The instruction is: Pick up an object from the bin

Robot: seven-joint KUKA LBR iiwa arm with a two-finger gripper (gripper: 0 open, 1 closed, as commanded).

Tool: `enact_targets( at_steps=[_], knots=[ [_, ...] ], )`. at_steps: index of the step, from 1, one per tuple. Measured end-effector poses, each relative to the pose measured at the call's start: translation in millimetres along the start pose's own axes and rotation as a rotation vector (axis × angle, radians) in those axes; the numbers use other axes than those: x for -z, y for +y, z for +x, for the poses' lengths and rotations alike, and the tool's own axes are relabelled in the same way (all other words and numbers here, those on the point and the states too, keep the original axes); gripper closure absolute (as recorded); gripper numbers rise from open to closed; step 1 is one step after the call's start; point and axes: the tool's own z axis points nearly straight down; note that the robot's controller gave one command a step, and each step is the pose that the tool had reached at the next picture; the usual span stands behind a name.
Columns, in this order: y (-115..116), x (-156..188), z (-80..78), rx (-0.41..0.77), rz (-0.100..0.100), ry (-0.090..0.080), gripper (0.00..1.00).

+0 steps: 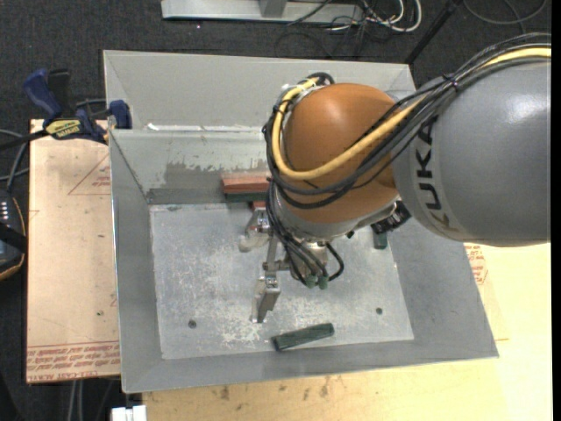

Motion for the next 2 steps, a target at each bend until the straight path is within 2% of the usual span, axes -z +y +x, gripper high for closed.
enact_targets(
  at_steps=[1, 2],
  knots=[
    [-20.6, -54.2, 6.0, 0.100, -0.001, -0.004, 0.00],
    [-27.0, -91.3, 8.5, 0.120, 0.000, 0.004, 0.00]
  ],
)
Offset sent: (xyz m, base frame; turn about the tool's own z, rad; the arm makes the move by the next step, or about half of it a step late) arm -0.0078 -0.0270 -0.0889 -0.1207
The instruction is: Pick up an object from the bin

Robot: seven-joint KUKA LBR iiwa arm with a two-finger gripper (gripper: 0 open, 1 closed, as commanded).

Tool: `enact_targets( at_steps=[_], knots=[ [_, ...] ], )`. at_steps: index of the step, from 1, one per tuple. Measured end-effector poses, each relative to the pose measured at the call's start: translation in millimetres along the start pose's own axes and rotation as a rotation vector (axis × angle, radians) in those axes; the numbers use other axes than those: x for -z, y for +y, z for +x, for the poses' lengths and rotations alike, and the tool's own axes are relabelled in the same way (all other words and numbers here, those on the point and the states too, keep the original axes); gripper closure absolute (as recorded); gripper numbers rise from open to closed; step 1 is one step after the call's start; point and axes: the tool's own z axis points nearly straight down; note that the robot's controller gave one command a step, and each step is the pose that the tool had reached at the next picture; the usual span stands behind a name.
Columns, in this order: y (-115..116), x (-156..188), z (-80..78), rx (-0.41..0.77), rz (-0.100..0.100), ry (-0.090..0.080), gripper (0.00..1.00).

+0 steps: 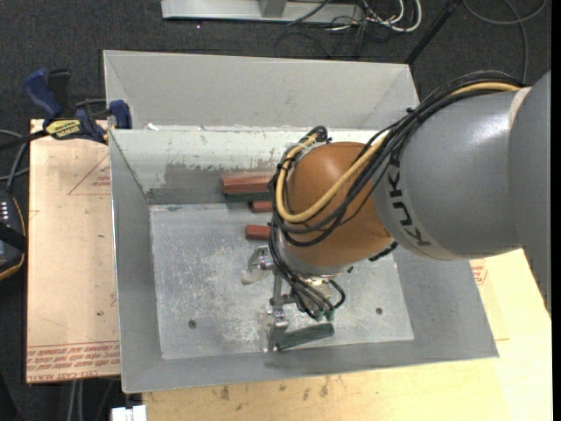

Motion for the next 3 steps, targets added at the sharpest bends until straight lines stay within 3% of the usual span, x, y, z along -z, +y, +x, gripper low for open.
enact_targets(
  at_steps=[1, 2, 3],
  knots=[
    [-33.9, -14.1, 2.9, 0.283, -0.001, -0.006, 0.00],
    [-67.2, -54.8, -0.3, 0.378, 0.000, -0.005, 0.00],
    [-112.9, -79.6, -82.7, 0.506, -0.010, 0.004, 1.00]
  ],
)
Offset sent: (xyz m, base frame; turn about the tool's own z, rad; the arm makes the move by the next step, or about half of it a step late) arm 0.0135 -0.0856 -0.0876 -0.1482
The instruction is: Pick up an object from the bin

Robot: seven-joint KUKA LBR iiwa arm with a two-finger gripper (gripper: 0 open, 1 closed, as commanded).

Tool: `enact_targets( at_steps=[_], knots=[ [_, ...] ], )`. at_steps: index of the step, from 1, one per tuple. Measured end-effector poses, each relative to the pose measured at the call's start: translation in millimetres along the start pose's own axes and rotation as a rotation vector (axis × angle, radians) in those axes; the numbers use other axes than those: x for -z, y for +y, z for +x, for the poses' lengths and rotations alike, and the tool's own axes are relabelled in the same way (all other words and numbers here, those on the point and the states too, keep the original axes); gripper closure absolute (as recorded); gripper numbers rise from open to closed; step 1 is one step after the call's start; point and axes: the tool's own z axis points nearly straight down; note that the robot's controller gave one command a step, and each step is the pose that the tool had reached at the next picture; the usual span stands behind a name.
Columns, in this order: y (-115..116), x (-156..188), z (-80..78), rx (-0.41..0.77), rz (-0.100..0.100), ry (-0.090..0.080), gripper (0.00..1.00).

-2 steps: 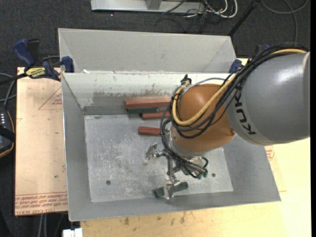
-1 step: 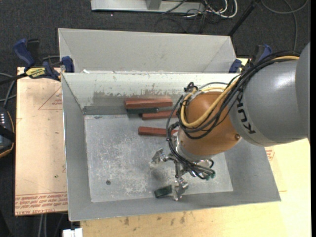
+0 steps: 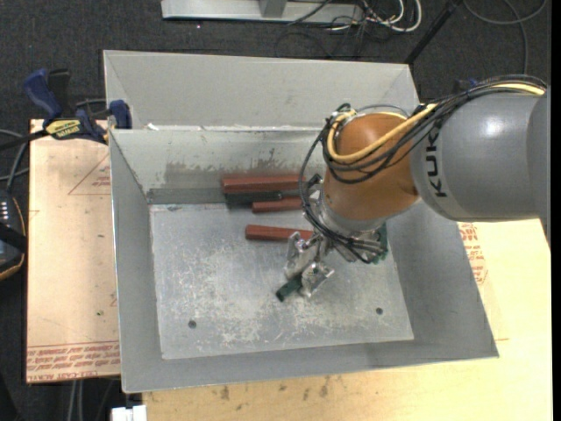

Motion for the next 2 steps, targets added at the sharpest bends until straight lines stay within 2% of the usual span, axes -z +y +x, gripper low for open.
enact_targets(
  at_steps=[2],
  knots=[
    [-0.5, 3.8, 0.2, -0.002, 0.004, -0.006, 1.00]
  ],
)
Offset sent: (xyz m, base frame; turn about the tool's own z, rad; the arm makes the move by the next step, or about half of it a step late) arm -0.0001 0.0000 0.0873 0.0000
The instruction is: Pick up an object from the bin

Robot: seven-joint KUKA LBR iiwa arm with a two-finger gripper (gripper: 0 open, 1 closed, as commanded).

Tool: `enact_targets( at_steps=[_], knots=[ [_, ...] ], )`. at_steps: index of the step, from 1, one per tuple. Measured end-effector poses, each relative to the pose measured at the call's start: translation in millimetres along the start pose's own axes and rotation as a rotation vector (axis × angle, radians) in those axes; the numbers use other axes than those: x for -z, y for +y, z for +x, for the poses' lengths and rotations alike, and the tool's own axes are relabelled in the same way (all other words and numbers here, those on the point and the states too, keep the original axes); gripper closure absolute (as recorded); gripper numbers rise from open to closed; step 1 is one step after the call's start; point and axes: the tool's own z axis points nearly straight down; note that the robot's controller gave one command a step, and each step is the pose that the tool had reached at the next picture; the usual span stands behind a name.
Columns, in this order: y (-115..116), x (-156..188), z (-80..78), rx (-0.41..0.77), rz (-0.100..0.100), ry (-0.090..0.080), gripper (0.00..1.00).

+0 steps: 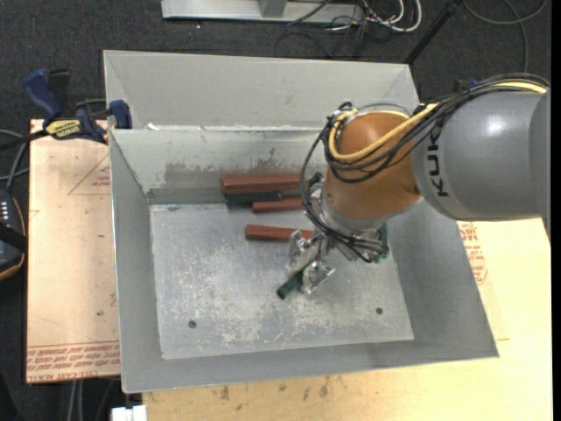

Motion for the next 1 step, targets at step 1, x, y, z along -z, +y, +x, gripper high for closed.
enact_targets(
  at_steps=[1],
  knots=[
    [0.4, 15.4, 2.7, 0.000, 0.002, 0.002, 1.00]
  ],
)
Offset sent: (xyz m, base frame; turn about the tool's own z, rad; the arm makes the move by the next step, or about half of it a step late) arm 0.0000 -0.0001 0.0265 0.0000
